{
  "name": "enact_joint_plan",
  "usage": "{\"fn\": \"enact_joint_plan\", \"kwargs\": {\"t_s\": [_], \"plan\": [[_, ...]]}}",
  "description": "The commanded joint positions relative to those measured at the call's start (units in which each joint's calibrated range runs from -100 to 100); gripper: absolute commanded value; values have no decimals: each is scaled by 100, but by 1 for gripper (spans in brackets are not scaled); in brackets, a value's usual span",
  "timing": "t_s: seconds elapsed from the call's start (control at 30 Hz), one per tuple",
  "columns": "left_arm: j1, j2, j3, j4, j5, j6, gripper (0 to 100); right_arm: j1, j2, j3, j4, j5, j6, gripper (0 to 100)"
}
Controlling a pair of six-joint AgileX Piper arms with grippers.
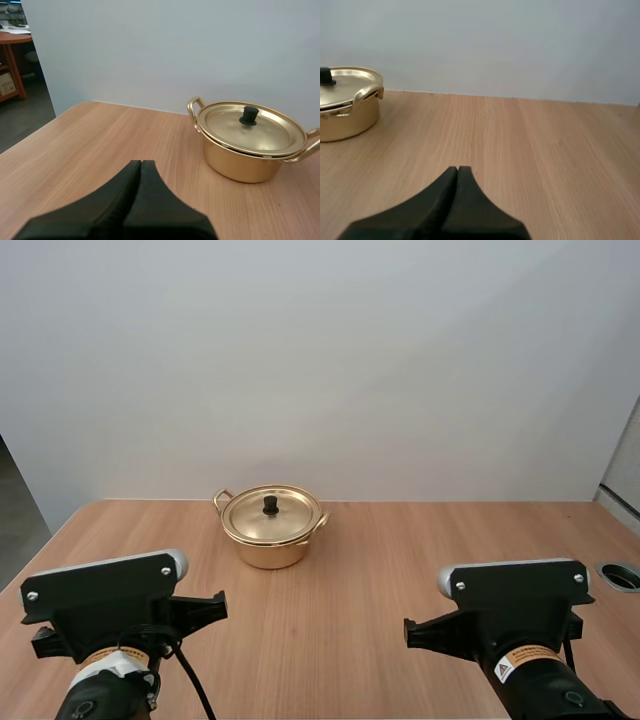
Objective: Open the pot, put the car inside, and close it
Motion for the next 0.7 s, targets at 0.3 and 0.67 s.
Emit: {"fn": "enact_joint_plan", "kwargs": {"t_s": [0.3,0.67], "plan": [[-42,-38,0,44,-121,-2,0,-4,0,0,91,2,292,0],[-42,-38,0,44,-121,-2,0,-4,0,0,91,2,292,0]]}}
